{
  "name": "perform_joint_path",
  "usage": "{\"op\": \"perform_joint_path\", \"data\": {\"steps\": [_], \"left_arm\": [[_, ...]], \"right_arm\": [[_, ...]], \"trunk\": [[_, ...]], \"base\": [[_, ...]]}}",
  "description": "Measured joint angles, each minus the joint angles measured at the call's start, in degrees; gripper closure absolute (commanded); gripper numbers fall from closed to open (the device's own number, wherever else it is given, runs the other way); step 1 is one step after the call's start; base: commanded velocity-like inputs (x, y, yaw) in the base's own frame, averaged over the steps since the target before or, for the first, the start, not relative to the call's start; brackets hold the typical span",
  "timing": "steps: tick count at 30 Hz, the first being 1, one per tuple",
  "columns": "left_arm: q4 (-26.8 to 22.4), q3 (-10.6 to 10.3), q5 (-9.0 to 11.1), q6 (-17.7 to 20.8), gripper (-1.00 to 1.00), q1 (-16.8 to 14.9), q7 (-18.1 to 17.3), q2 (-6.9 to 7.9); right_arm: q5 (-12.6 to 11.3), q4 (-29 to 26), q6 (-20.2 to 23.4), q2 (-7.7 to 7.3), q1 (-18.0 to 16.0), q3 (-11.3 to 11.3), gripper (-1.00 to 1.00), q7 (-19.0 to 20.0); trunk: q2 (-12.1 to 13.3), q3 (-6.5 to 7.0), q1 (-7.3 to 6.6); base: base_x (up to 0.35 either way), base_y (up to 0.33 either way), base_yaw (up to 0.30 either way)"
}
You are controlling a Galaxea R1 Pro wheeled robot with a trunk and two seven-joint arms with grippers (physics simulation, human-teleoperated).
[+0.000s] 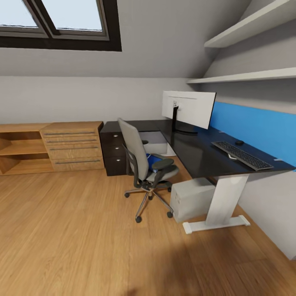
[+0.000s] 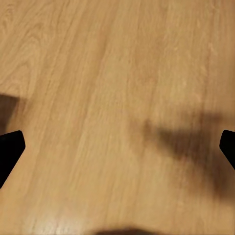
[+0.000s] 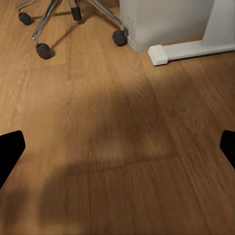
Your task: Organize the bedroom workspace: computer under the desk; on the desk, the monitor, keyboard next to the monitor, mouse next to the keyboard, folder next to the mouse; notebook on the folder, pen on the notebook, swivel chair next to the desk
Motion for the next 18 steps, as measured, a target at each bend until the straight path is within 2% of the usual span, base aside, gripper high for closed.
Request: {"op": "perform_joint_path", "data": {"steps": [6,18], "left_arm": [[0.0,0.0,0.0,0.0,-1.0,0.0,0.0,-0.03],[0.0,-0.2,-0.1,0.1,-1.0,0.0,-0.5,-0.03]], "right_arm": [[0.0,0.1,0.0,0.07,0.0,0.1,-1.0,0.0],[0.0,0.1,-0.1,0.31,0.0,0.2,-1.0,0.0]], "trunk": [[-2.4,-1.08,1.32],[-2.4,-1.08,1.32]], "base": [[0.0,0.0,0.0],[0.0,0.0,0.0]]}}
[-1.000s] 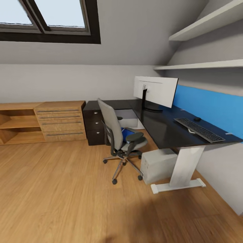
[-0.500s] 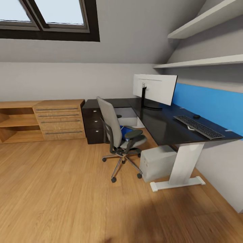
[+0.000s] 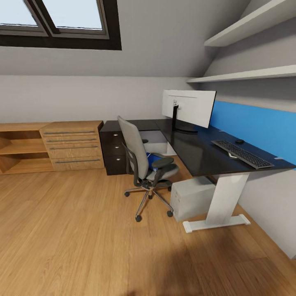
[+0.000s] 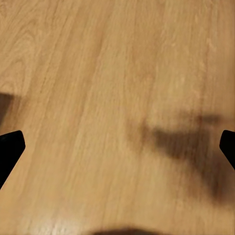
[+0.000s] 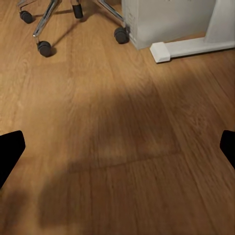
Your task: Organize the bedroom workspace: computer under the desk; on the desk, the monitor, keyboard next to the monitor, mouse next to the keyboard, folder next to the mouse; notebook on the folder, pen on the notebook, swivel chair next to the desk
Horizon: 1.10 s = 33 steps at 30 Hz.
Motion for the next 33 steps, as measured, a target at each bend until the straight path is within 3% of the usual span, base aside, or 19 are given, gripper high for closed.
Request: {"op": "perform_joint_path", "data": {"steps": [6,9,11,13,15,17,18,21,26,30,33], "left_arm": [[-0.3,-0.1,0.2,0.5,-1.0,0.0,0.0,0.11],[-4.4,-0.1,0.2,2.1,-1.0,0.0,0.0,0.16],[-8.2,-0.1,0.2,6.3,-1.0,0.0,0.0,0.18],[-13.8,0.0,0.0,14.1,-1.0,0.0,0.2,0.39],[-17.4,0.1,0.0,18.5,-1.0,0.0,0.3,0.5],[-24.9,0.1,-0.2,27.3,-1.0,-0.1,0.5,0.6],[-26.9,0.1,-0.1,29.4,-1.0,-0.1,0.5,0.59],[-35.6,0.2,0.1,38.4,-1.0,-1.9,0.5,0.49],[-42.5,0.4,1.7,44.1,-1.0,-3.8,0.4,0.32],[-44.8,0.5,4.6,46.4,-1.0,-4.4,0.2,0.5],[-45.3,0.5,5.3,48.0,-1.0,-4.5,0.2,0.66]], "right_arm": [[-0.1,0.0,0.1,0.2,0.0,0.0,-1.0,0.2],[-0.1,-0.5,0.4,0.46,0.0,0.1,-1.0,0.1],[0.0,-2.1,1.5,1.41,-0.1,0.1,-1.0,0.0],[0.1,-6.2,4.4,2.62,-0.7,0.1,-1.0,-0.2],[0.0,-8.9,6.8,3.0,-1.4,0.1,-1.0,-0.3],[0.1,-13.8,14.0,3.32,-4.8,0.1,-1.0,-0.4],[0.0,-14.6,16.3,3.34,-6.3,0.0,-1.0,-0.4],[-0.1,-15.8,27.8,3.17,-15.1,-0.2,-1.0,-1.2],[-0.1,-15.0,34.3,2.94,-23.6,-0.3,-1.0,-3.1],[-0.1,-13.9,37.1,2.9,-26.5,-0.4,-1.0,-6.5],[-0.1,-13.2,40.3,2.94,-28.0,-0.4,-1.0,-9.2]], "trunk": [[0.0,0.0,0.0],[0.0,0.0,0.0],[0.0,0.0,0.0],[0.0,0.01,0.0],[0.0,0.01,0.0],[0.0,0.02,0.0],[0.0,0.01,0.0],[0.0,0.02,0.0],[0.0,0.02,0.0],[0.0,0.01,0.0],[0.0,0.01,0.0]], "base": [[0.0,0.0,0.0],[0.0,0.0,0.0],[0.0,0.0,0.0],[0.0,0.0,0.0],[0.0,0.0,0.0],[0.0,0.0,0.0],[0.0,0.0,0.0],[0.0,0.0,0.0],[0.0,0.0,0.0],[0.0,0.0,0.0],[0.0,0.0,0.0]]}}
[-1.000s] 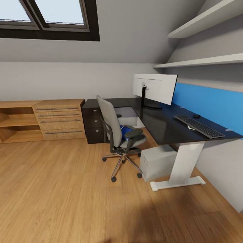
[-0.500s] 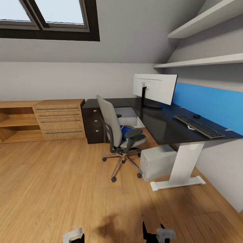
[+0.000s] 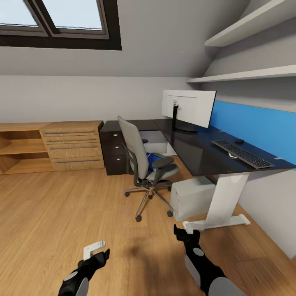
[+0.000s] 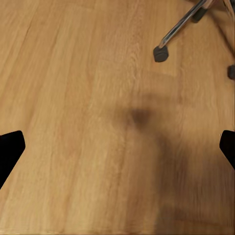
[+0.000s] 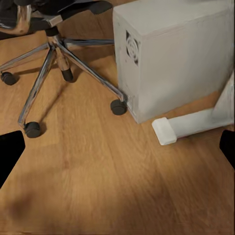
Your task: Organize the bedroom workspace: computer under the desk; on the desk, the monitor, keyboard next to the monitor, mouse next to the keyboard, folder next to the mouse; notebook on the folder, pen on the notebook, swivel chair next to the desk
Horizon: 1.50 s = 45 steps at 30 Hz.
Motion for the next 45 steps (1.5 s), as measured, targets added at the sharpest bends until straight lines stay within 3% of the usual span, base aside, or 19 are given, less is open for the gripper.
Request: {"op": "perform_joint_path", "data": {"steps": [4,6,13,16,23,24,25,29,34,38,45], "left_arm": [[-0.6,-0.1,0.2,1.0,-1.0,-0.1,-0.2,-0.04],[-4.7,-0.7,-0.2,1.3,-1.0,-0.1,-0.5,0.03],[-8.5,-1.0,-0.6,1.6,-1.0,-0.9,-0.7,0.03],[-10.0,-1.0,-0.7,1.8,-1.0,-2.4,-0.7,-0.19],[-11.1,-1.0,-0.7,1.8,-1.0,-3.7,-0.6,-0.31],[-11.2,-0.8,-0.7,1.8,-1.0,-3.8,-0.5,-0.14],[-11.3,-0.7,-0.7,1.9,-1.0,-3.8,-0.4,-0.08],[-13.5,-0.6,-0.5,2.1,-1.0,-3.8,-0.3,-0.05],[-17.0,-0.6,-0.4,3.1,-1.0,-3.8,-0.3,-0.12],[-18.2,-0.6,-0.5,6.2,-1.0,-3.8,-0.3,-0.13],[-18.4,-0.6,-0.4,7.9,-1.0,-3.8,-0.3,-0.15]], "right_arm": [[-0.1,0.5,5.4,0.06,-3.3,0.0,-1.0,-1.4],[-0.1,2.0,9.2,0.06,-7.7,0.0,-1.0,-1.9],[-0.3,8.2,12.4,-0.03,-17.0,0.0,-1.0,-2.0],[-0.4,9.2,12.8,0.11,-18.8,0.0,-1.0,-2.0],[-2.3,10.1,12.8,0.24,-20.0,-0.5,-1.0,-0.5],[-4.7,11.0,12.4,0.44,-20.0,-0.6,-1.0,1.3],[-5.8,11.7,12.0,0.63,-20.1,-0.5,-1.0,1.9],[-6.8,13.3,11.2,1.03,-20.1,-0.5,-1.0,2.7],[-7.5,14.0,10.8,1.09,-20.0,-0.6,-1.0,3.0],[-7.9,14.1,10.7,1.08,-20.0,-0.7,-1.0,3.0],[-7.7,14.2,10.9,1.21,-20.0,-0.5,-1.0,2.7]], "trunk": [[0.0,0.0,0.0],[0.0,0.01,0.0],[0.0,0.01,-0.01],[0.0,0.01,-0.02],[0.0,0.0,-0.01],[0.0,0.0,0.0],[0.0,0.0,0.0],[0.0,0.0,0.0],[0.0,0.0,0.0],[-1.6,-0.72,0.87],[-4.4,-1.97,2.41]], "base": [[0.0,0.0,0.0],[0.0,0.0,0.0],[0.028,-0.022,0.0],[0.199,-0.091,0.0],[0.12,-0.055,0.0],[0.015,-0.007,0.0],[0.012,-0.006,0.0],[0.006,-0.003,0.0],[0.002,-0.001,0.0],[0.0,0.0,0.0],[0.0,0.0,0.0]]}}
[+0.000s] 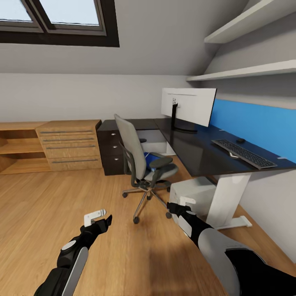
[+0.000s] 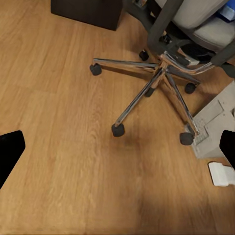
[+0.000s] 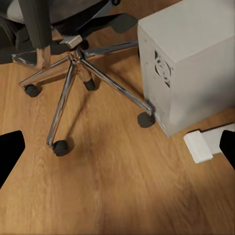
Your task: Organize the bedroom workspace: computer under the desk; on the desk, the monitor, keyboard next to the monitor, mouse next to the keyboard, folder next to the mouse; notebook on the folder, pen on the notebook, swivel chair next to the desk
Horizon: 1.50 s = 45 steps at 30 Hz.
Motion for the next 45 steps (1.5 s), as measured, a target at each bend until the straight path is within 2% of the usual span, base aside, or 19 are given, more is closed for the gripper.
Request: {"op": "perform_joint_path", "data": {"steps": [7,13,17,20,33,45], "left_arm": [[0.1,0.0,0.0,0.1,-1.0,0.0,0.0,0.0],[0.8,0.0,-0.1,0.2,-1.0,0.0,0.0,0.0],[1.4,0.0,-0.2,0.1,-1.0,0.0,0.0,0.0],[2.4,0.0,-0.2,-0.1,-1.0,0.0,0.0,-0.5],[6.5,-0.1,-0.3,-0.1,-1.0,0.0,-0.1,-0.47],[6.6,0.0,-0.4,-0.1,-1.0,0.0,-0.1,-0.41]], "right_arm": [[0.3,-0.2,0.2,-0.04,0.0,0.2,-1.0,-0.7],[0.5,-0.5,-0.2,-0.16,0.0,0.3,-1.0,-4.4],[1.6,-0.4,-0.4,0.05,0.1,1.3,-1.0,-4.0],[2.6,-0.5,-1.3,1.02,0.1,1.9,-1.0,-3.8],[4.0,-0.5,-5.5,0.51,0.1,1.9,-1.0,-3.9],[4.2,-0.4,-6.1,0.47,0.2,1.9,-1.0,-3.8]], "trunk": [[-2.8,-1.26,1.54],[-5.2,-2.33,2.86],[-6.8,-3.05,3.74],[-6.8,-3.05,3.71],[-6.8,-3.05,3.71],[-6.8,-3.05,3.73]], "base": [[0.0,0.0,0.0],[0.0,0.0,0.0],[0.005,0.0,0.0],[0.205,0.0,0.0],[0.269,0.0,0.0],[0.153,-0.015,0.0]]}}
